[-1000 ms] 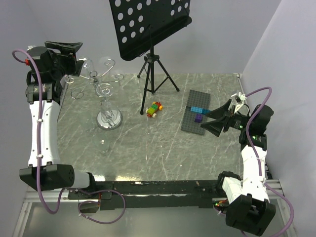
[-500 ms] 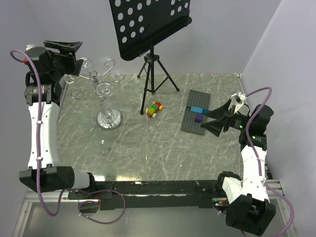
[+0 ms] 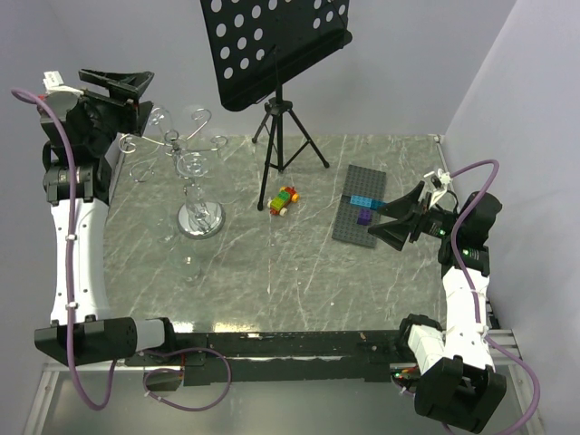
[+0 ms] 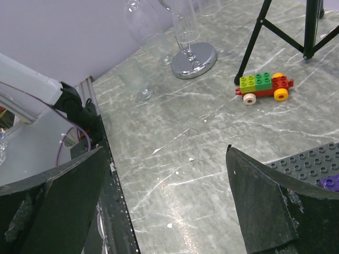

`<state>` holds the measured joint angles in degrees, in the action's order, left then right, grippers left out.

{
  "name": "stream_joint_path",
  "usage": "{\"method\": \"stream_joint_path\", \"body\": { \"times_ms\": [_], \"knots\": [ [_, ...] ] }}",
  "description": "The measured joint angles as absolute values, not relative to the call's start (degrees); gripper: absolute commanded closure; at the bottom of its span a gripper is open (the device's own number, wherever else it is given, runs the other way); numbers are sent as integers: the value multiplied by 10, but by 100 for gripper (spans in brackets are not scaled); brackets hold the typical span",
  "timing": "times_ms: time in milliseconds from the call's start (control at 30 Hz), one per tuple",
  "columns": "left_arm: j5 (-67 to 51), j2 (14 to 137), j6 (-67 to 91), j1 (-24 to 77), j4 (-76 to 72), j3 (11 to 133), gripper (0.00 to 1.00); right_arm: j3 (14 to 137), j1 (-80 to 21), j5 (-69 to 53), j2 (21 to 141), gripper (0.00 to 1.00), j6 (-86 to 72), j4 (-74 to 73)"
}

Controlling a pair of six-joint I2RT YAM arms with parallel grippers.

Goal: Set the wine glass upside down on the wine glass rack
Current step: Pick up the wine glass at the center of the board.

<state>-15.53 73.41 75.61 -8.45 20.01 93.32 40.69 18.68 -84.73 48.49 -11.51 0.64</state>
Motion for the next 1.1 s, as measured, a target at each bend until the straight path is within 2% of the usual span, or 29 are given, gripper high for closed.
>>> {"method": "stream_joint_path", "body": {
  "times_ms": [267,400,600,1100],
  "knots": [
    [-224,687,696,-84,87,853,6,401,185,-848,485,0,-120,13],
    [-263,650,682,-84,22,789,4,401,185,-848,485,0,-122,14],
    [-301,633,670,-88,-15,780,0,401,185,-848,485,0,-122,18],
    [-300,522,656,-92,-26,714,3,401,185,-848,485,0,-124,22]
  ]
}}
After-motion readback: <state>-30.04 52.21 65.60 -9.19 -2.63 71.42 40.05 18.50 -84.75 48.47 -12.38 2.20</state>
